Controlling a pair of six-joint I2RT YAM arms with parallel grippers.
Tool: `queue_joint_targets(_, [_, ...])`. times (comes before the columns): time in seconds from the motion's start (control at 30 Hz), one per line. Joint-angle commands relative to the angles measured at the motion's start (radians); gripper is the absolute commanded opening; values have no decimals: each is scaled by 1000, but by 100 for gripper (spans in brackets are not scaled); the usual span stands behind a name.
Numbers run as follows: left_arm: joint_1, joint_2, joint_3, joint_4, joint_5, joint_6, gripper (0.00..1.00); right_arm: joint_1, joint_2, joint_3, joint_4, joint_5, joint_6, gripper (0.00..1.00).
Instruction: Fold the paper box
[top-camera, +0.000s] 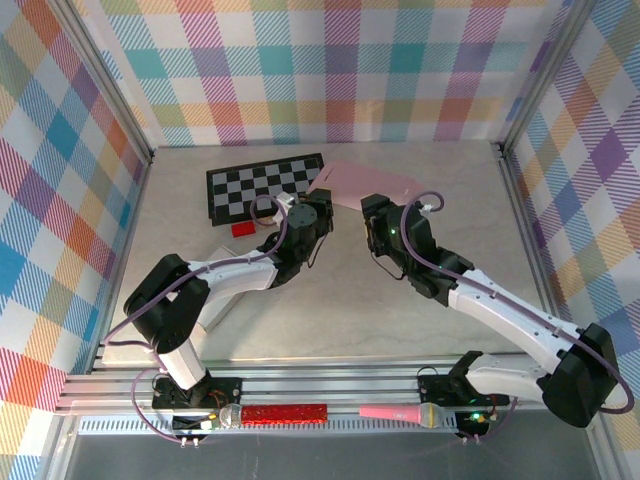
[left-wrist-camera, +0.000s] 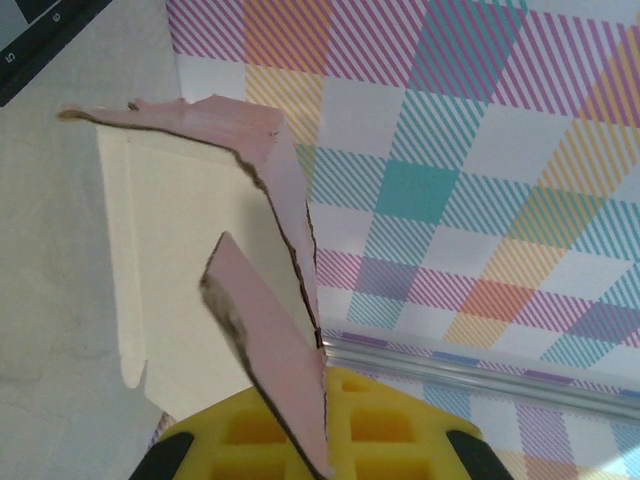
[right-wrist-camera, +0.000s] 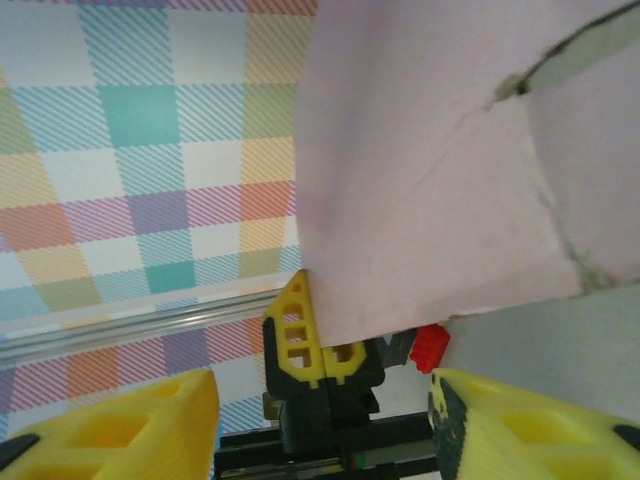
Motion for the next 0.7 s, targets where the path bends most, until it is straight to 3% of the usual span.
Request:
queue_joint_targets(0.0, [1, -25, 3, 88, -11, -40, 0, -6, 27, 29, 54, 6, -15, 50])
queue_joint_targets(0.1, [0, -32, 18, 56, 6, -39, 0, -25, 45, 33, 52, -5, -22, 43])
queue_joint_targets(0.33, [-5, -35, 26, 50, 14, -44, 0, -40, 77, 52, 71, -7, -42, 41])
queue_joint_targets(0.43, [-10, -31, 32, 48, 26, -48, 0, -45, 103, 55, 101, -2, -43, 36])
queue_joint_targets(0.53, [-12, -32, 27, 49, 40, -52, 0, -51, 120, 63, 116, 3, -40, 24])
queue_joint_targets(0.63, [-11, -40, 27, 50, 56, -55, 0, -65, 124, 69, 94, 6, -16, 0])
queue_joint_targets(0.67, [-12, -43, 29, 52, 67, -54, 7, -75, 123, 83, 38, 2, 21, 0])
